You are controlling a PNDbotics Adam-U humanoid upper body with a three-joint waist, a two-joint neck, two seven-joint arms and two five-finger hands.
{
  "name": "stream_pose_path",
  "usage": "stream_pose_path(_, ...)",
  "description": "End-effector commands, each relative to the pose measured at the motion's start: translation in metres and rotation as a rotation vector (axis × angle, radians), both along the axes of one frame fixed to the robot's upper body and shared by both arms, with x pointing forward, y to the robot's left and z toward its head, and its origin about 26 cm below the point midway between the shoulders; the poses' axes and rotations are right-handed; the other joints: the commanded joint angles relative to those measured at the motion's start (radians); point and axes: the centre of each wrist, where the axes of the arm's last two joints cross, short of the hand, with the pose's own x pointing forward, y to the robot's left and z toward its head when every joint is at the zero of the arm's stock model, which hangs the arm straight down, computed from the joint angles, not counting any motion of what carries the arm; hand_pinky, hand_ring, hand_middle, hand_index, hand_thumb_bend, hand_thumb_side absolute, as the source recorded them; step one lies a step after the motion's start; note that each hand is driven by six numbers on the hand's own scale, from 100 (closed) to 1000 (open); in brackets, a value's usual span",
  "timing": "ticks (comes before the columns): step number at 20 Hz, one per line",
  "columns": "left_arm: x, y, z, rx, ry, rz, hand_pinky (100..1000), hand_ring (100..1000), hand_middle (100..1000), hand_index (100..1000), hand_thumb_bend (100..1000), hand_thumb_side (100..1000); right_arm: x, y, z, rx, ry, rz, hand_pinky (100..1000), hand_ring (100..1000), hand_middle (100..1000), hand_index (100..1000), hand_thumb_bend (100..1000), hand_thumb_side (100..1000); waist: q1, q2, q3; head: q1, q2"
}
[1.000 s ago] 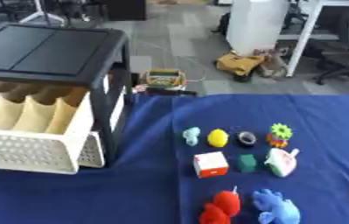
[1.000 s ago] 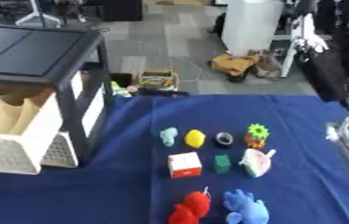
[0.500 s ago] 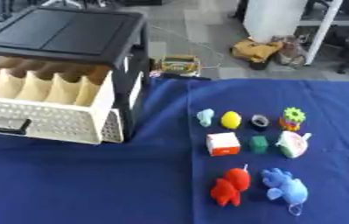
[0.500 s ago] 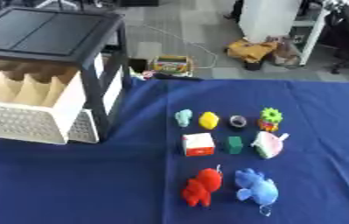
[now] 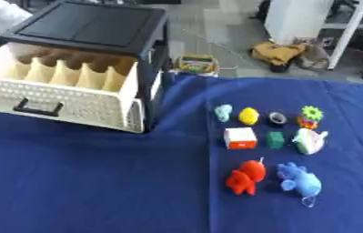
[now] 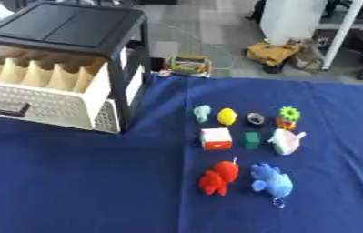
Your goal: Pick up objects from table and place into drawer.
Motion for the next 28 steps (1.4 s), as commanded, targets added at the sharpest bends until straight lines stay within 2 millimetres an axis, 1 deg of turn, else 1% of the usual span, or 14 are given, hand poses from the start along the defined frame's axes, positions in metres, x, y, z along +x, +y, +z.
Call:
stream_pose_path(1, -0.003, 0.0, 0.005, -0.005, 0.007, -0.012, 100, 100, 100, 870, 231, 996, -0.004, 0.0, 0.006, -0.037, -0.001, -0.008, 746, 686, 545, 794, 100, 825, -0.001, -0.021, 0.0, -0.002, 0.019)
stream_pose_path(4, -0.003, 0.0, 0.004, -0.017, 0.024, -0.023, 100, 100, 100, 882, 234, 992, -0.003, 0.0, 0.005, -0.055, 0.021, -0.014, 747, 686, 546, 801, 100, 828, -0.004, -0.027, 0.002, -0.018, 0.022)
stream_pose_path(8, -0.003, 0.001, 0.003, -0.027, 0.034, -0.033, 100, 100, 116, 902, 229, 990, -0.003, 0.001, 0.004, -0.092, 0.053, -0.015, 747, 690, 552, 810, 100, 834, -0.007, -0.028, 0.005, -0.049, 0.016)
stream_pose_path(11, -0.003, 0.001, 0.001, -0.029, 0.041, -0.043, 100, 100, 213, 933, 157, 1000, -0.003, 0.003, 0.006, -0.142, 0.073, -0.011, 747, 695, 560, 825, 128, 825, -0.009, -0.029, 0.007, -0.055, 0.01)
stream_pose_path(12, -0.003, 0.001, 0.001, -0.031, 0.043, -0.047, 100, 100, 273, 945, 123, 1000, -0.003, 0.004, 0.007, -0.161, 0.081, -0.009, 748, 693, 555, 832, 148, 826, -0.009, -0.029, 0.007, -0.055, 0.009)
stream_pose_path(14, -0.003, 0.001, 0.001, -0.042, 0.042, -0.055, 161, 100, 326, 953, 103, 1000, -0.003, 0.006, 0.01, -0.21, 0.105, -0.003, 750, 688, 551, 838, 164, 833, -0.01, -0.031, 0.008, -0.061, 0.002)
stream_pose_path(15, -0.003, 0.001, 0.001, -0.049, 0.038, -0.061, 257, 102, 395, 960, 100, 1000, -0.003, 0.007, 0.011, -0.235, 0.118, 0.0, 753, 688, 553, 845, 182, 833, -0.01, -0.031, 0.008, -0.066, -0.001)
stream_pose_path(16, -0.003, 0.001, 0.0, -0.056, 0.033, -0.069, 290, 137, 417, 960, 100, 1000, -0.003, 0.009, 0.013, -0.259, 0.131, 0.001, 755, 689, 555, 854, 189, 834, -0.01, -0.032, 0.008, -0.07, -0.004)
stream_pose_path(17, -0.003, 0.0, 0.0, -0.06, 0.026, -0.077, 356, 208, 460, 956, 100, 1000, -0.003, 0.01, 0.015, -0.285, 0.146, 0.004, 761, 699, 566, 876, 222, 824, -0.011, -0.031, 0.008, -0.076, -0.009)
stream_pose_path(18, -0.003, 0.001, 0.0, -0.062, 0.018, -0.084, 372, 224, 469, 952, 100, 1000, -0.003, 0.012, 0.016, -0.313, 0.162, 0.008, 763, 703, 570, 882, 216, 846, -0.011, -0.031, 0.008, -0.081, -0.014)
stream_pose_path(20, -0.003, 0.001, -0.001, -0.065, 0.007, -0.094, 438, 302, 506, 943, 100, 1000, -0.003, 0.015, 0.019, -0.372, 0.192, 0.02, 773, 724, 602, 906, 238, 860, -0.011, -0.029, 0.009, -0.092, -0.021)
stream_pose_path(24, -0.003, 0.001, -0.002, -0.072, 0.003, -0.099, 538, 443, 556, 939, 100, 1000, -0.003, 0.021, 0.023, -0.496, 0.271, 0.03, 783, 751, 657, 894, 264, 872, -0.013, -0.025, 0.008, -0.098, -0.03)
stream_pose_path(25, -0.003, 0.001, -0.003, -0.072, 0.004, -0.102, 552, 464, 567, 941, 100, 1000, -0.003, 0.022, 0.024, -0.53, 0.293, 0.025, 787, 762, 679, 887, 292, 874, -0.014, -0.024, 0.008, -0.098, -0.033)
stream_pose_path(28, -0.003, 0.001, -0.004, -0.066, 0.008, -0.106, 558, 479, 587, 943, 100, 1000, 0.0, 0.023, 0.025, -0.648, 0.377, 0.0, 793, 782, 708, 877, 335, 860, -0.017, -0.021, 0.007, -0.093, -0.04)
